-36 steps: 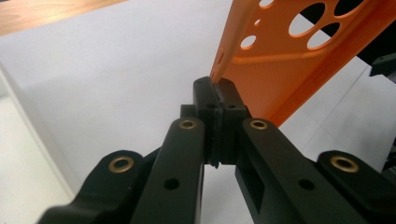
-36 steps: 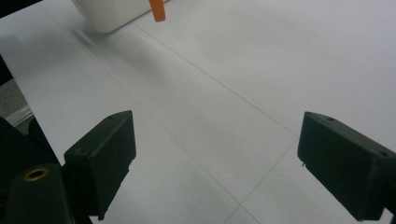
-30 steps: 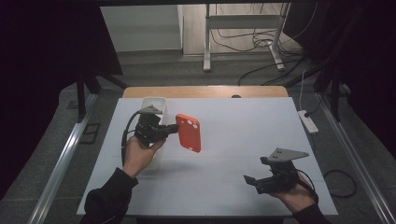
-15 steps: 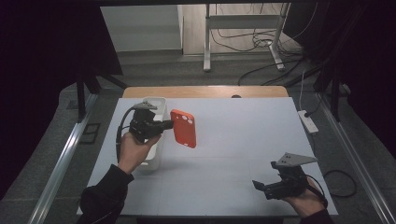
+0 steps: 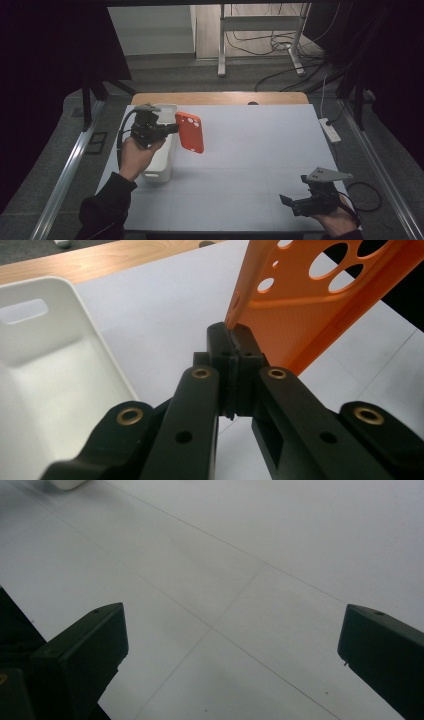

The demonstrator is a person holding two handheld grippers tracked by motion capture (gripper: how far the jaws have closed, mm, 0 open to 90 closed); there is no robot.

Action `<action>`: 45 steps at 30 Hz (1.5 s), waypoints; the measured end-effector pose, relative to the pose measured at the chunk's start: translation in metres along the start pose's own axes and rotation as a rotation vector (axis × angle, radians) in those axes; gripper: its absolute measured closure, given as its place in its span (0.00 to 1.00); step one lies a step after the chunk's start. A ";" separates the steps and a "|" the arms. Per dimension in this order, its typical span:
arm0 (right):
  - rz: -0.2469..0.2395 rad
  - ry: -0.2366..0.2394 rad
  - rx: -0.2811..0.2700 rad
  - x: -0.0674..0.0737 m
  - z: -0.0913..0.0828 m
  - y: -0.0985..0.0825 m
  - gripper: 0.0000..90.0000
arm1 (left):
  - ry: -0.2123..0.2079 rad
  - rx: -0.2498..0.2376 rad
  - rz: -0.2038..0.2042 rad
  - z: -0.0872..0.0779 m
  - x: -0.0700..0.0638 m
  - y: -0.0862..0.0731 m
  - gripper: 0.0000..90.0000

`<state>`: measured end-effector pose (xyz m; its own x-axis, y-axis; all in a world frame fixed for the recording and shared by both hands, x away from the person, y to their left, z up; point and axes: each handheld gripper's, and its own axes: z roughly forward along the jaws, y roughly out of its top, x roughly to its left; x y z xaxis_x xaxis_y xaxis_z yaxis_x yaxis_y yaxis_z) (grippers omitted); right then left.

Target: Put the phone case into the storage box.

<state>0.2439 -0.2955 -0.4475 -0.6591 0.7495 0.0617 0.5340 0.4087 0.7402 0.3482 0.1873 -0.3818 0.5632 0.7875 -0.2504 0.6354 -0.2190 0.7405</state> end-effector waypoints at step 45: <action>0.082 -0.083 -0.048 -0.010 -0.027 -0.022 0.00 | 0.183 -0.003 -0.083 -0.031 0.057 0.025 1.00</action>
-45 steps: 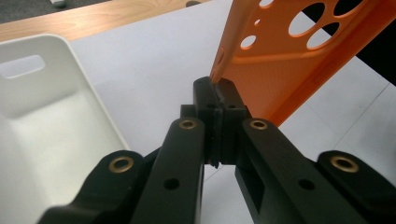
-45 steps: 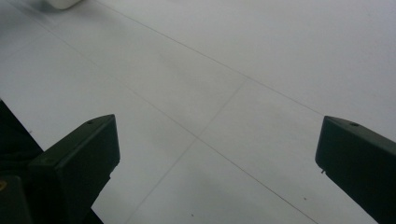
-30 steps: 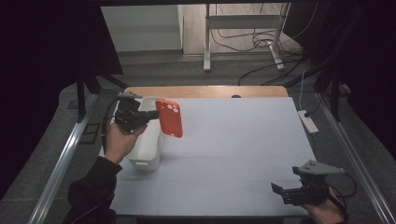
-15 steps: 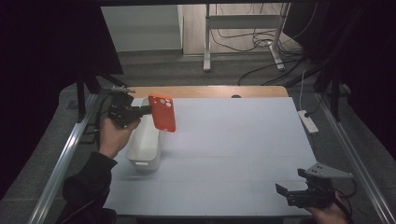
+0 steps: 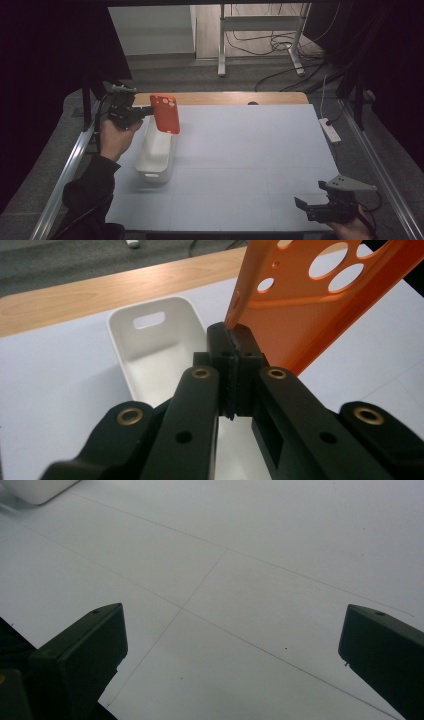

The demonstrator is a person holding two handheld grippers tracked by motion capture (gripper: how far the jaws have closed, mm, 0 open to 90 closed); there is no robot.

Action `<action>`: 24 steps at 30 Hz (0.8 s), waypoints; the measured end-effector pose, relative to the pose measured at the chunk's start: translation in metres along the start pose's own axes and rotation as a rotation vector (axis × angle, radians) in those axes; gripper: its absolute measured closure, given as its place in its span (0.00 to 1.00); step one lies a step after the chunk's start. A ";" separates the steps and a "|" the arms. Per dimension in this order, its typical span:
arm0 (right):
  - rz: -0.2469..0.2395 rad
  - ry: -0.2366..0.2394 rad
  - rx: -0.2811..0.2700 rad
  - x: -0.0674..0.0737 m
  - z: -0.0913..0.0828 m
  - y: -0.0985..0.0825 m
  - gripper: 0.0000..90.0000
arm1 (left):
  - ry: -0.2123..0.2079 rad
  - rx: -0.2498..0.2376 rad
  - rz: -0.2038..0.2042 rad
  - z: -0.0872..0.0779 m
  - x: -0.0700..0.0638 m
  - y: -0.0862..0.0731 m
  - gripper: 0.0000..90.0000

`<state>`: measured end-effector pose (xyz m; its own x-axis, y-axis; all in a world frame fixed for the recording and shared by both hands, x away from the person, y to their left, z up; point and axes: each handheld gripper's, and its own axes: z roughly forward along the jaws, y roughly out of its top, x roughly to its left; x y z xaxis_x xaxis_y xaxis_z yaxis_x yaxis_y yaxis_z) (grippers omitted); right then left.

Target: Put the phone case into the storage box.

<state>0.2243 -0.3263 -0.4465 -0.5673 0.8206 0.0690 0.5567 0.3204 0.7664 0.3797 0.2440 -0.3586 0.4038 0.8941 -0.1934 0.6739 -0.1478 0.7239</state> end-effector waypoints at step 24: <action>-0.012 0.008 0.014 0.001 0.001 0.000 0.00 | 0.061 -0.012 -0.064 0.019 0.029 -0.001 1.00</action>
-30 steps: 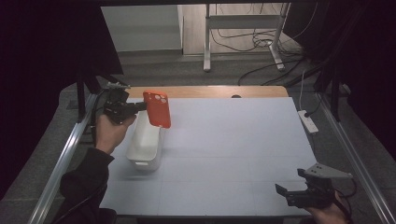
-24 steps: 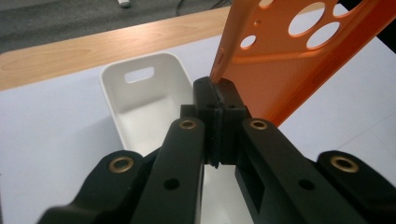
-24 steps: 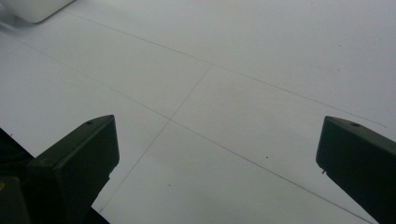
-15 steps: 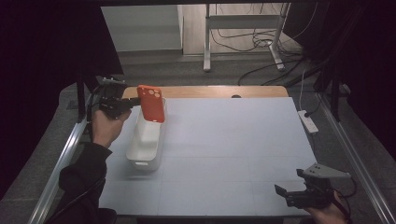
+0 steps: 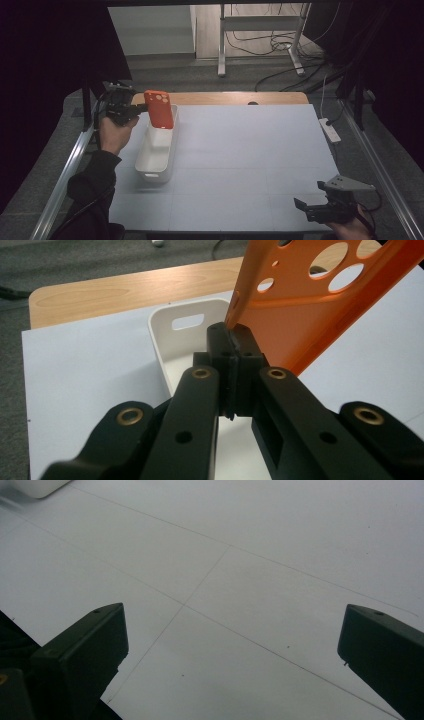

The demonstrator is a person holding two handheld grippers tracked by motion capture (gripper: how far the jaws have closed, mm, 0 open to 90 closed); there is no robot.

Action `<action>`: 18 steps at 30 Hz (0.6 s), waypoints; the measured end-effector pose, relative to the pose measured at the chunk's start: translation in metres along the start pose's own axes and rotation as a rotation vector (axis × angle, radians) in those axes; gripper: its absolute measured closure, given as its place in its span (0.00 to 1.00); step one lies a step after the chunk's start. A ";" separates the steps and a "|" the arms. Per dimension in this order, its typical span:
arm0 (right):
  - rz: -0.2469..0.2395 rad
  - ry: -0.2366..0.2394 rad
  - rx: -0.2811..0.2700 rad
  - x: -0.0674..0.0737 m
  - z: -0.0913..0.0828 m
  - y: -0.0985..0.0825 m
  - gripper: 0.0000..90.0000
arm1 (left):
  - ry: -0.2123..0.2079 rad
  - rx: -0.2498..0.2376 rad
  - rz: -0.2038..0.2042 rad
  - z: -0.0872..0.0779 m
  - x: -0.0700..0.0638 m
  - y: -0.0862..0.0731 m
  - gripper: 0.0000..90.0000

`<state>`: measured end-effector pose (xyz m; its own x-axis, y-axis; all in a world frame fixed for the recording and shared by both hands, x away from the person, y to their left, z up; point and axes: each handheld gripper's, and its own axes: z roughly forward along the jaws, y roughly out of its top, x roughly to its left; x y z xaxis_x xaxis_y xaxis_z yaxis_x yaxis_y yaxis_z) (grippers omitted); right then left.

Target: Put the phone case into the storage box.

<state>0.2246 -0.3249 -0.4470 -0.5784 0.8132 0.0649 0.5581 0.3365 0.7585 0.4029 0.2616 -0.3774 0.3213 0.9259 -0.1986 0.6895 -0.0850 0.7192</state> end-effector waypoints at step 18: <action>0.001 0.005 0.009 0.000 0.000 0.000 0.00 | 0.025 -0.004 -0.006 0.019 0.006 0.009 1.00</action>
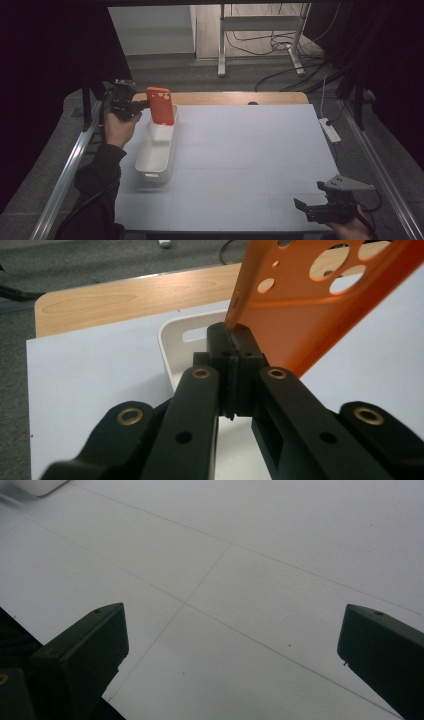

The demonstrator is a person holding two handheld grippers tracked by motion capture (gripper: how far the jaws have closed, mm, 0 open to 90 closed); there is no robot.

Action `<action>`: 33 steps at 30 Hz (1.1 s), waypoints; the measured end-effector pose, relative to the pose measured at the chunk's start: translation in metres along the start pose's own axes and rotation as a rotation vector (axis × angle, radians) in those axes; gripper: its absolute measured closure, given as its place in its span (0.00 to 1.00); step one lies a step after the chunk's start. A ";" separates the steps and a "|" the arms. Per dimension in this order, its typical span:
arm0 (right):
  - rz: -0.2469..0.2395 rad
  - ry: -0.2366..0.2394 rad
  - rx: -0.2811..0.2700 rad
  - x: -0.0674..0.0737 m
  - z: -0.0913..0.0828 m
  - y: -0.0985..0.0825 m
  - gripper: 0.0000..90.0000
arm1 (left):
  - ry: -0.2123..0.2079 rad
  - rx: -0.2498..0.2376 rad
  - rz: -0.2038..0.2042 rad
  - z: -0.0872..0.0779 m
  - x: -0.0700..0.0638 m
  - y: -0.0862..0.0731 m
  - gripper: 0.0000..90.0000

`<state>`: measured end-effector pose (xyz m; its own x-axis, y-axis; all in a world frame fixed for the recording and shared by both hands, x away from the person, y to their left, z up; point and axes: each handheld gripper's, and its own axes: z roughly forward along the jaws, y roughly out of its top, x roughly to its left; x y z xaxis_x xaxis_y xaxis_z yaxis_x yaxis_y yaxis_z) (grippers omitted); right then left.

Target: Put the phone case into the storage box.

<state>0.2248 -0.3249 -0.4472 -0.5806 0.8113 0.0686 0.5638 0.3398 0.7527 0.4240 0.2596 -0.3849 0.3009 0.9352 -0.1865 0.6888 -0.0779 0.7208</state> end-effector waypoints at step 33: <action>-0.003 0.005 0.016 0.000 0.001 0.000 0.01 | 0.014 0.025 -0.049 0.041 0.019 -0.001 1.00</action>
<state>0.2258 -0.3240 -0.4478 -0.5856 0.8076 0.0694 0.5711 0.3502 0.7425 0.4565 0.2628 -0.4167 0.2575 0.9428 -0.2119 0.7188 -0.0403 0.6941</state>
